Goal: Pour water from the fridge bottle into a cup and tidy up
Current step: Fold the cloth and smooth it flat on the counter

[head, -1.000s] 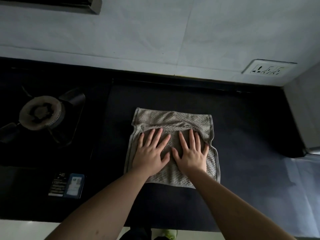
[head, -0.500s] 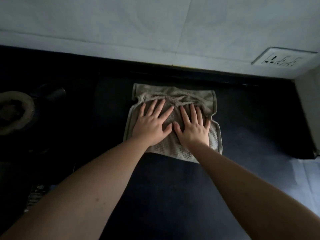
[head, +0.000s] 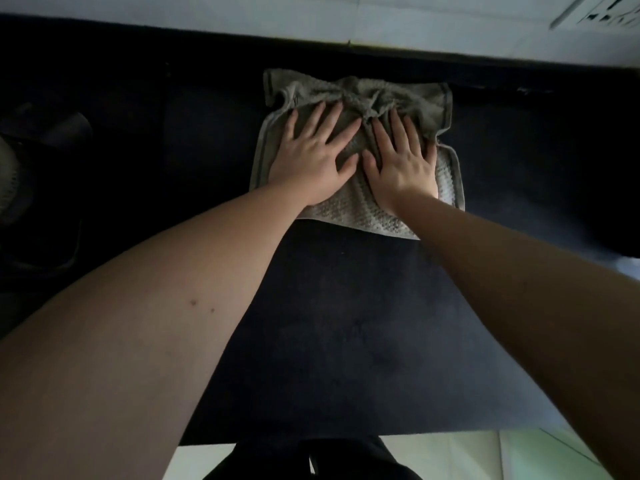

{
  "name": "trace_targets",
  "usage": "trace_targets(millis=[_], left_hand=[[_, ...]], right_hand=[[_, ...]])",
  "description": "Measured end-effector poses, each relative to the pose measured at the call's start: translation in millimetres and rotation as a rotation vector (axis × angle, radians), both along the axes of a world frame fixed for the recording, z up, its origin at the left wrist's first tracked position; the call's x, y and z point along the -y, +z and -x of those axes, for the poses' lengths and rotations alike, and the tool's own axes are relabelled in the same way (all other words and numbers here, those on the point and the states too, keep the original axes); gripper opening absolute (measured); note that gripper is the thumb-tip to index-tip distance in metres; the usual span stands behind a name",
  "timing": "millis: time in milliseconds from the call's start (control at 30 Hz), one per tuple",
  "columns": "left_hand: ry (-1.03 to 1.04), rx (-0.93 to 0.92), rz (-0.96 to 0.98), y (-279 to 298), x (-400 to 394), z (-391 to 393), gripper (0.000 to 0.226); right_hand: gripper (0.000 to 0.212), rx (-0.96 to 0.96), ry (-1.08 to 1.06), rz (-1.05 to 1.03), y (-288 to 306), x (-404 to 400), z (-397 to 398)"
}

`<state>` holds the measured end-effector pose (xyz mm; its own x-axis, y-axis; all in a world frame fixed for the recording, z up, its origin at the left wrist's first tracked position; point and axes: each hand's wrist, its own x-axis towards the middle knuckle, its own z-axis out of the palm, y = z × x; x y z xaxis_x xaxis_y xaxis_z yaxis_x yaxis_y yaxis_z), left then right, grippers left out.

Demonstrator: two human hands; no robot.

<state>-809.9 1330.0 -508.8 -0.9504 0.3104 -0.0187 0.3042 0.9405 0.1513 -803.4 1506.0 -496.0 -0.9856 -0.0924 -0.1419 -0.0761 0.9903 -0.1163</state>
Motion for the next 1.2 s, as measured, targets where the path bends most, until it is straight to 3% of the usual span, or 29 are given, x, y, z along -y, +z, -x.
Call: trace_targets(millis=[300,867,1100,1200], left_hand=[[0.056,0.078,0.01,8,1,-21,0.06],[0.074,0.078,0.065,9,13,-191,0.068],[0.056,0.12,0.065,12,13,-254,0.069],[0.066,0.193,-0.025,22,15,-257,0.068]], right_hand=[[0.067,0.036,-0.021,-0.01,0,1,-11],[0.07,0.039,0.031,-0.027,6,2,-170],[0.072,0.105,0.056,0.01,11,-2,-231],[0.07,0.101,0.037,0.16,21,-11,-235]])
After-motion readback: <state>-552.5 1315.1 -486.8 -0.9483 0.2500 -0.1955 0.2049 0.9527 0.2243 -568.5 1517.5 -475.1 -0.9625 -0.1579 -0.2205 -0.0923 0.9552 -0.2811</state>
